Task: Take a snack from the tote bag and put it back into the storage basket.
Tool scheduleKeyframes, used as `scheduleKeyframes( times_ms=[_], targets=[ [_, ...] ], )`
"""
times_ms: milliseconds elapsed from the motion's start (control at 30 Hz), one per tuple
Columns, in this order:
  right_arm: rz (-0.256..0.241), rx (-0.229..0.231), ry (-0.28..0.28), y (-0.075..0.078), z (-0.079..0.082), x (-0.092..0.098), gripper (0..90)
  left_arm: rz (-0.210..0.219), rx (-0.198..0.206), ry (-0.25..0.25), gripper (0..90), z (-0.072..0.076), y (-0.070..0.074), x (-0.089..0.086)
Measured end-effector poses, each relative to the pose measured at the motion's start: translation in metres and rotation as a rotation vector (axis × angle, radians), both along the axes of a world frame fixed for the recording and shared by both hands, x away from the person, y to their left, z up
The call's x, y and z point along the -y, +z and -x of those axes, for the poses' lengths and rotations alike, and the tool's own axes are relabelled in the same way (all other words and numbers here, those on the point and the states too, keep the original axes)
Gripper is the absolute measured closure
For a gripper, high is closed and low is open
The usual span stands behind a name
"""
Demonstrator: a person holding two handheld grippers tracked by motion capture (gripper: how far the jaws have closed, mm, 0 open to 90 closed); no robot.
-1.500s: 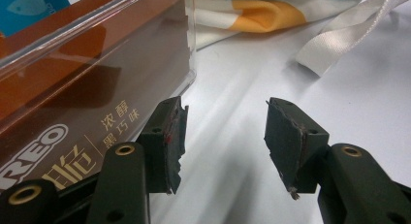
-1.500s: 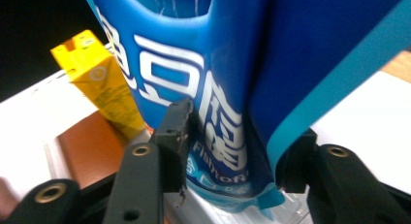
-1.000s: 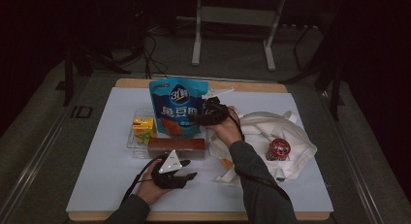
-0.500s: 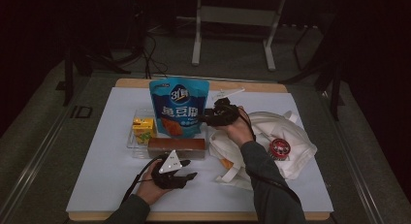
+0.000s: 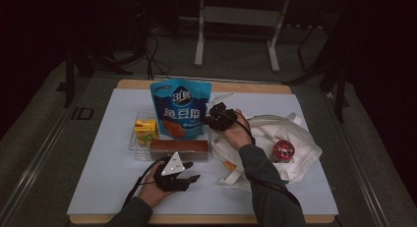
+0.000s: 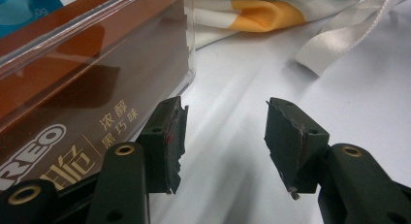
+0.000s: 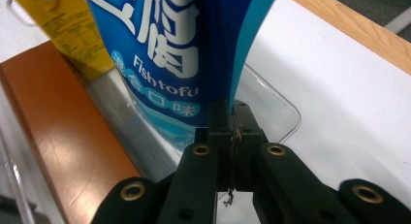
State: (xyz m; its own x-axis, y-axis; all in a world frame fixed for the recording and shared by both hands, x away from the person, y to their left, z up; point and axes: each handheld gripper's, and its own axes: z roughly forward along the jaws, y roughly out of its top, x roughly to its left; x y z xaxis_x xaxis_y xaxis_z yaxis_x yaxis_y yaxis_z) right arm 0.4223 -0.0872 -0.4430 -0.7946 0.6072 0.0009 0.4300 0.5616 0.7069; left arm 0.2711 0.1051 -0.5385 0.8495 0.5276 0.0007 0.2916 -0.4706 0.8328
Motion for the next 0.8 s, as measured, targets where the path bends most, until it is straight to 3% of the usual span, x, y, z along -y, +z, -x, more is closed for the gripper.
scheduleKeyframes(
  times_ms=[167, 433, 800],
  targets=[
    [0.017, -0.003, -0.028, 0.002, -0.002, -0.007, 89.8, 0.001, 0.0, 0.0, 48.3, 0.0, 0.0, 0.0],
    [0.003, -0.021, -0.042, 0.002, -0.002, -0.02, 89.7, 0.001, 0.0, -0.001, 48.3, 0.0, 0.0, 0.001],
    [0.01, -0.026, -0.034, 0.004, -0.001, -0.038, 89.2, 0.002, 0.0, -0.002, 48.3, 0.0, 0.0, 0.0]
  ],
)
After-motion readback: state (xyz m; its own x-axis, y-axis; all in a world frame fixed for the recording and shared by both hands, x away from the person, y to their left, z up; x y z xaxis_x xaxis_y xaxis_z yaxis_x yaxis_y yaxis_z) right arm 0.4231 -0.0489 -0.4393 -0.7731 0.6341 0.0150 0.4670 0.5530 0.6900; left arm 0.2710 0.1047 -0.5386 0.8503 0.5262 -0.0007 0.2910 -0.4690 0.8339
